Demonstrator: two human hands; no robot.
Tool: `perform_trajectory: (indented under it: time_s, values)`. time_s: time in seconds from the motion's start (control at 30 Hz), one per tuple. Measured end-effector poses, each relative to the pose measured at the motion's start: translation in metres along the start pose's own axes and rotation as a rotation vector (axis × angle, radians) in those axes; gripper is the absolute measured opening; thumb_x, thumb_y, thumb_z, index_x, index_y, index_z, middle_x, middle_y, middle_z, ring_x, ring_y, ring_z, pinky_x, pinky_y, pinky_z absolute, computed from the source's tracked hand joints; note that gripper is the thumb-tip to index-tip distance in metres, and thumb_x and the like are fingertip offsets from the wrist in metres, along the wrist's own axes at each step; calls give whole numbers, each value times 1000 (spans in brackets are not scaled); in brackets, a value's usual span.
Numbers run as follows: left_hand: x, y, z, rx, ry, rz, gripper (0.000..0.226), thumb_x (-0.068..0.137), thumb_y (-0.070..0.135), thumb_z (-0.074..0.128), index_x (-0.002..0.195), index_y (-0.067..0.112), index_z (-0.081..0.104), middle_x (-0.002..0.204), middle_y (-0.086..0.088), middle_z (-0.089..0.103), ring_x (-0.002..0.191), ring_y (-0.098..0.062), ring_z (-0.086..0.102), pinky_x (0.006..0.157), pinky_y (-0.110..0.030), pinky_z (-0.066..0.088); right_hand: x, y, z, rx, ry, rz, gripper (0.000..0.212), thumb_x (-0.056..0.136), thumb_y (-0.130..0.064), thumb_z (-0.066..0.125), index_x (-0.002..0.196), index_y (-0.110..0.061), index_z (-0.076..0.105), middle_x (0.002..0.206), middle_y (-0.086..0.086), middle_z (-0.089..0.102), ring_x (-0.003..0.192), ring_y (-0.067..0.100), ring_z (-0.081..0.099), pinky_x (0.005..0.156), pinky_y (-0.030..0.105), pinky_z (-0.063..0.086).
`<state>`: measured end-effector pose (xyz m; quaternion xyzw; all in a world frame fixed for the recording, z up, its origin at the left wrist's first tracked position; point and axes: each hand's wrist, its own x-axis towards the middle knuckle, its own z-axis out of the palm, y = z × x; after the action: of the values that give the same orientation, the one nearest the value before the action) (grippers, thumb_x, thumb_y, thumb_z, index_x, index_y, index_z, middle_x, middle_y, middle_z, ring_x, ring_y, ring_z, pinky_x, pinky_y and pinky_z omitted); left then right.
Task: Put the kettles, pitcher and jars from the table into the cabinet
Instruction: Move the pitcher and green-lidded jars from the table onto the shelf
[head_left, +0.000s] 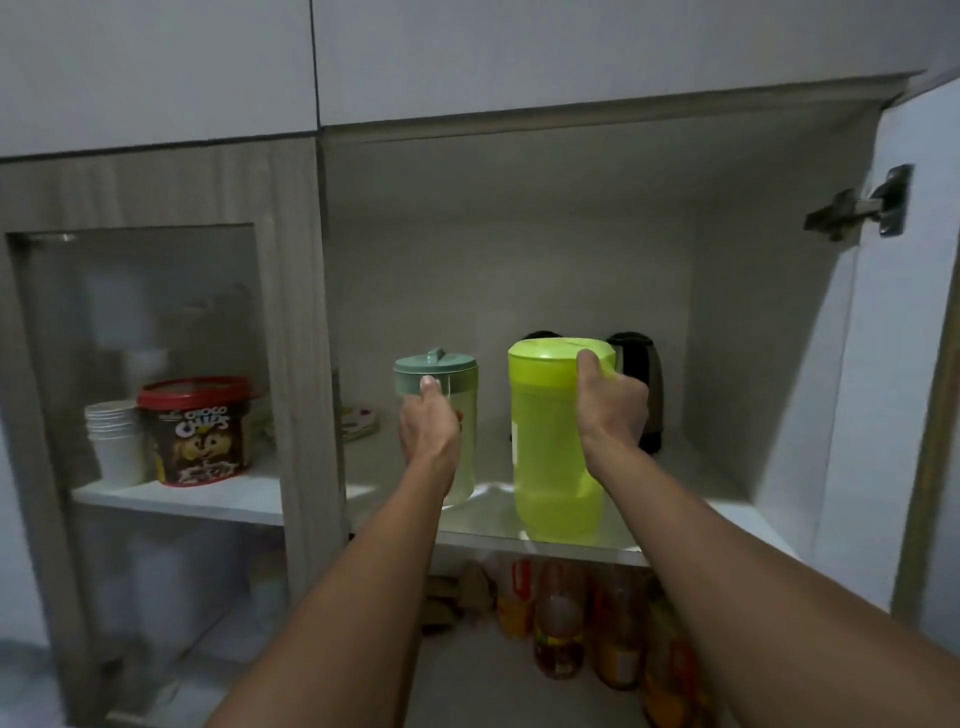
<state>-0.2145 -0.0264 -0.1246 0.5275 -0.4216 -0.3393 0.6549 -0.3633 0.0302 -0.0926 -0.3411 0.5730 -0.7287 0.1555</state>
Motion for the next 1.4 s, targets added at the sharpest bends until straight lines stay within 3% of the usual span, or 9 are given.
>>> perform_trajectory:
  time_s: [0.23, 0.4, 0.53, 0.63, 0.73, 0.9, 1.13, 1.27, 1.4]
  values:
    - [74, -41, 25, 53, 102, -31, 62, 95, 52, 30, 105, 4, 67, 103, -21, 72, 98, -39, 68, 94, -50, 52, 51, 53, 78, -6, -104, 7, 48, 84, -47, 58, 56, -9, 54, 73, 19, 63, 74, 30, 60, 72, 43, 51]
    - [135, -77, 42, 88, 142, -94, 56, 100, 43, 31, 87, 4, 68, 97, -23, 72, 93, -37, 68, 86, -43, 53, 92, 75, 149, -36, -166, 15, 43, 88, -48, 58, 75, -8, 62, 87, 22, 69, 87, 37, 66, 72, 38, 46]
    - [198, -93, 67, 48, 87, -64, 50, 105, 34, 28, 98, -4, 60, 91, -30, 68, 80, -38, 66, 73, -42, 50, 132, 98, 207, -62, -219, 3, 57, 93, -51, 54, 111, 2, 65, 122, 24, 65, 110, 40, 63, 84, 41, 48]
    - [249, -107, 91, -3, 83, -44, 39, 105, 34, 34, 89, 4, 54, 93, -34, 63, 84, -45, 64, 77, -51, 52, 162, 117, 250, -13, -220, -53, 58, 96, -46, 53, 109, 9, 61, 114, 20, 64, 110, 36, 61, 91, 42, 48]
    - [296, -125, 114, -5, 30, -62, 47, 104, 38, 33, 106, -3, 55, 112, -39, 60, 102, -50, 62, 91, -59, 51, 189, 134, 293, 9, -219, -14, 59, 94, -51, 55, 116, 4, 61, 120, 21, 63, 117, 37, 59, 97, 42, 48]
    - [349, -131, 138, -2, 18, -36, 40, 106, 38, 30, 85, 11, 50, 104, -34, 62, 89, -40, 61, 85, -48, 50, 228, 158, 344, -13, -215, -32, 53, 84, -67, 50, 92, -15, 43, 90, 8, 49, 85, 19, 51, 72, 28, 37]
    - [382, -135, 155, 47, -11, -35, 47, 107, 35, 26, 107, -1, 57, 108, -31, 64, 102, -44, 64, 91, -52, 51, 251, 168, 364, -34, -137, 9, 68, 90, -58, 53, 110, 7, 65, 108, 26, 68, 102, 39, 65, 72, 33, 41]
    - [388, -136, 158, 69, -11, -46, 52, 105, 38, 27, 110, -2, 59, 109, -29, 65, 103, -43, 64, 94, -54, 51, 253, 166, 363, -63, -142, -17, 59, 91, -58, 52, 93, 1, 60, 101, 26, 67, 96, 36, 65, 70, 30, 37]
    - [393, -139, 158, 178, 9, 2, 53, 106, 38, 26, 111, -1, 61, 108, -25, 67, 100, -41, 66, 93, -52, 52, 251, 163, 363, -88, -125, -4, 70, 91, -59, 51, 118, 4, 64, 115, 24, 67, 106, 39, 63, 81, 37, 49]
